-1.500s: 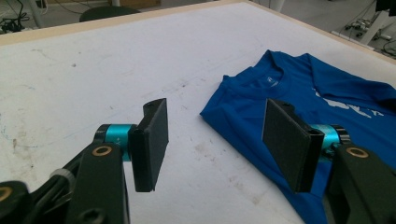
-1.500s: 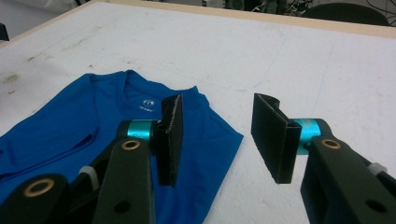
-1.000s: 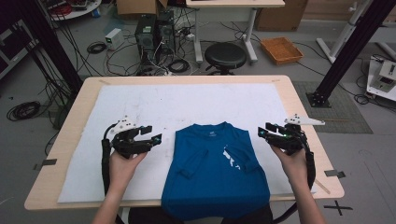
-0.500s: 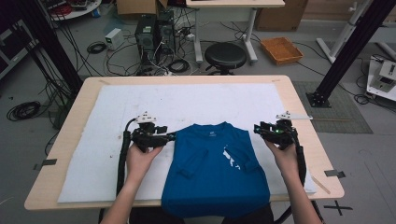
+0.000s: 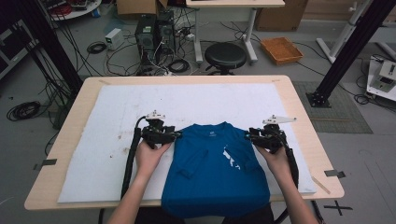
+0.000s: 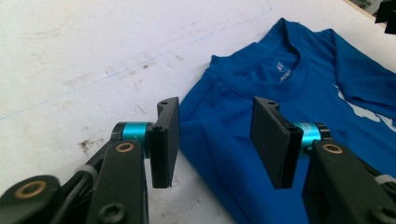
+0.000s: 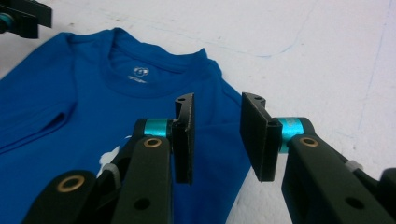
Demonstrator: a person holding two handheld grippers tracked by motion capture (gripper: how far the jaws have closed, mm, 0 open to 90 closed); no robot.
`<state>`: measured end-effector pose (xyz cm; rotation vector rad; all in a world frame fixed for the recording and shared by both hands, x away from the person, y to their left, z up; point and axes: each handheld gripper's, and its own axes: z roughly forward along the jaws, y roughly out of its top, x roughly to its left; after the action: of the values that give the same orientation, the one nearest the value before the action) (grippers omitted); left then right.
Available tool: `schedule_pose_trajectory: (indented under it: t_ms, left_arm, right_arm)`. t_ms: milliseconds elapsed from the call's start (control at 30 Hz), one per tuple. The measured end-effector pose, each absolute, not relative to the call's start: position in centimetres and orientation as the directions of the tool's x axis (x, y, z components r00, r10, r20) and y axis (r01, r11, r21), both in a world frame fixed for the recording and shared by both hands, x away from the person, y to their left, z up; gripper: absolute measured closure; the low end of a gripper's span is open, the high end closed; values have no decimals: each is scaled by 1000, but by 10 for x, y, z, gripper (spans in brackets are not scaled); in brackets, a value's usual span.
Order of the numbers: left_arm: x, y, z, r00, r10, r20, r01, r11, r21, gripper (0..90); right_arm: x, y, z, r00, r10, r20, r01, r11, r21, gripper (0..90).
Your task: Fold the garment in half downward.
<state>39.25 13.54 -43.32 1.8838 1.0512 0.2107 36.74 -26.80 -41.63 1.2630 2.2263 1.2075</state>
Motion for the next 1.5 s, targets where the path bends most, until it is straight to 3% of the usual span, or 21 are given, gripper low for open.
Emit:
schedule_pose_trajectory:
  t_ms: [367, 467, 567, 700, 800, 867, 1000, 1100, 1267, 1400, 1500]
  left_arm:
    - [411, 122, -442, 597, 760, -256, 609, -222, 762, 621]
    - [413, 120, -447, 595, 766, -243, 625, -251, 739, 650]
    - [413, 120, -447, 596, 771, -225, 615, -259, 745, 725]
    - [413, 121, -447, 596, 774, -214, 611, -264, 746, 836]
    - [413, 122, -445, 597, 771, -220, 602, -249, 759, 823]
    - [413, 122, -443, 588, 772, -244, 597, -210, 775, 715]
    - [420, 116, -440, 593, 761, -261, 611, -215, 762, 616]
    - [425, 107, -439, 612, 762, -209, 600, -276, 751, 614]
    - [427, 103, -447, 612, 764, -205, 611, -292, 736, 620]
    - [427, 103, -446, 619, 765, -179, 603, -316, 733, 740]
    - [426, 104, -445, 611, 773, -171, 604, -316, 732, 797]
  right_arm:
    - [410, -263, -437, -475, 869, 139, 659, 246, 711, 682]
    - [414, -259, -443, -481, 870, 112, 668, 281, 689, 770]
    - [414, -260, -443, -477, 873, 103, 664, 281, 693, 846]
    - [411, -263, -437, -473, 875, 106, 650, 265, 713, 853]
    - [409, -264, -433, -483, 869, 111, 630, 257, 733, 825]
    - [409, -263, -431, -489, 865, 117, 617, 248, 747, 785]
    - [417, -257, -428, -492, 863, 116, 617, 251, 746, 722]
    - [424, -249, -427, -510, 854, 106, 609, 272, 745, 719]
    - [432, -241, -439, -530, 841, 108, 649, 321, 690, 720]
    - [430, -237, -440, -558, 827, 66, 629, 369, 684, 900]
    - [431, -241, -439, -536, 843, 50, 626, 357, 693, 900]
